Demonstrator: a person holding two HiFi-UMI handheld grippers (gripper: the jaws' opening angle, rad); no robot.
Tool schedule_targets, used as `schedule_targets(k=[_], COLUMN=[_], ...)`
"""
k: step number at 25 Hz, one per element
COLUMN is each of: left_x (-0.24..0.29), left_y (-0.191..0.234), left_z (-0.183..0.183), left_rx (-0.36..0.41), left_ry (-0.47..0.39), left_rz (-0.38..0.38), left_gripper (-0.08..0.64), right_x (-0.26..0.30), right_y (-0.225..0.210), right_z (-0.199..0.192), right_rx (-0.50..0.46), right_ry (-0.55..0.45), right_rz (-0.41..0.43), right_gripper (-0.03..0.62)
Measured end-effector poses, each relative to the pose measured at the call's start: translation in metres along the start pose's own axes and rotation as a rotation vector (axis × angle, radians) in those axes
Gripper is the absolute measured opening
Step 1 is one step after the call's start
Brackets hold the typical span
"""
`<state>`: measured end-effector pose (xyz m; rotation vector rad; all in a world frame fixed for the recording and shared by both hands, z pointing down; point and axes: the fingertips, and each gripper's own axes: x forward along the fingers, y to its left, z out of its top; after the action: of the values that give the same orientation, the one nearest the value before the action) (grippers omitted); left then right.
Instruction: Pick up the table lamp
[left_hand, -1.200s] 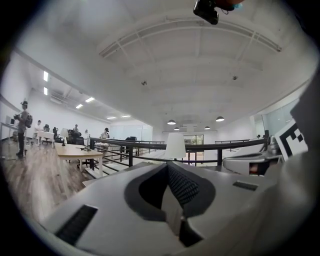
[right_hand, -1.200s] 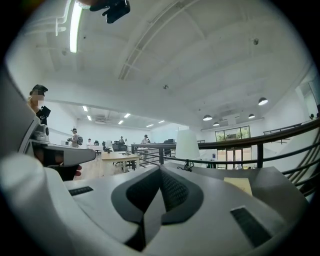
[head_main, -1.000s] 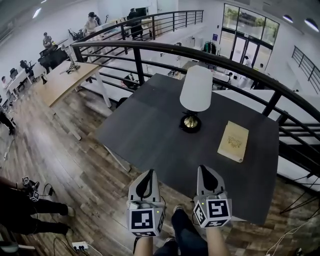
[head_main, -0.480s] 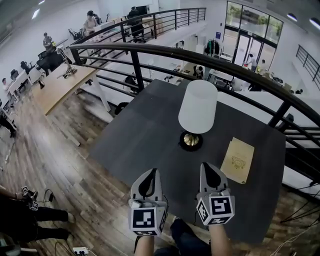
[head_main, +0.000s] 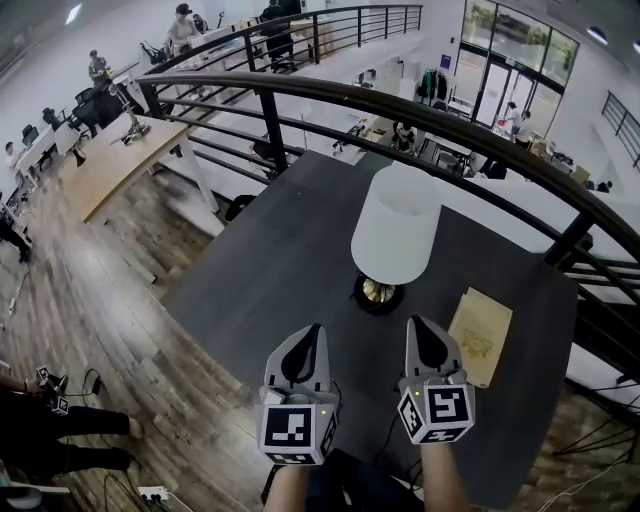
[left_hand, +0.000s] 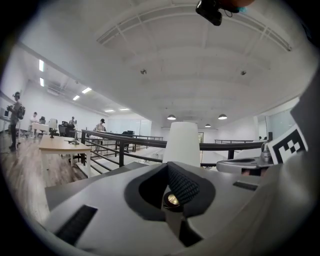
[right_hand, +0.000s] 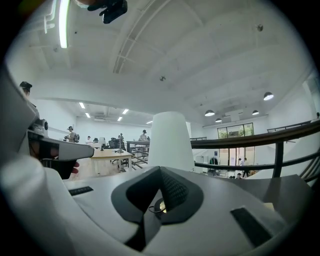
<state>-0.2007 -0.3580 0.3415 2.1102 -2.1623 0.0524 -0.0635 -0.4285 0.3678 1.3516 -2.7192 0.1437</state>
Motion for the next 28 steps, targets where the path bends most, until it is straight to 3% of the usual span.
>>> schedule_targets(k=[17,28], left_x=[0.051,0.093], left_y=[-0.011,-0.024], left_z=[-0.018,-0.032], left_rx=[-0.111,-0.284], left_ry=[0.045,0.067], left_rz=[-0.108,-0.297], left_gripper=[0.012,0.031], right_x=[0.035,0.073], right_y=[-0.019,-0.032], right_z=[-0.03,-0.06], right_rx=[-0.041,-0.012], right_ry=[0.061,0.116], right_rz=[-0.003,-0.045], right_gripper=[-0.006,-0.006])
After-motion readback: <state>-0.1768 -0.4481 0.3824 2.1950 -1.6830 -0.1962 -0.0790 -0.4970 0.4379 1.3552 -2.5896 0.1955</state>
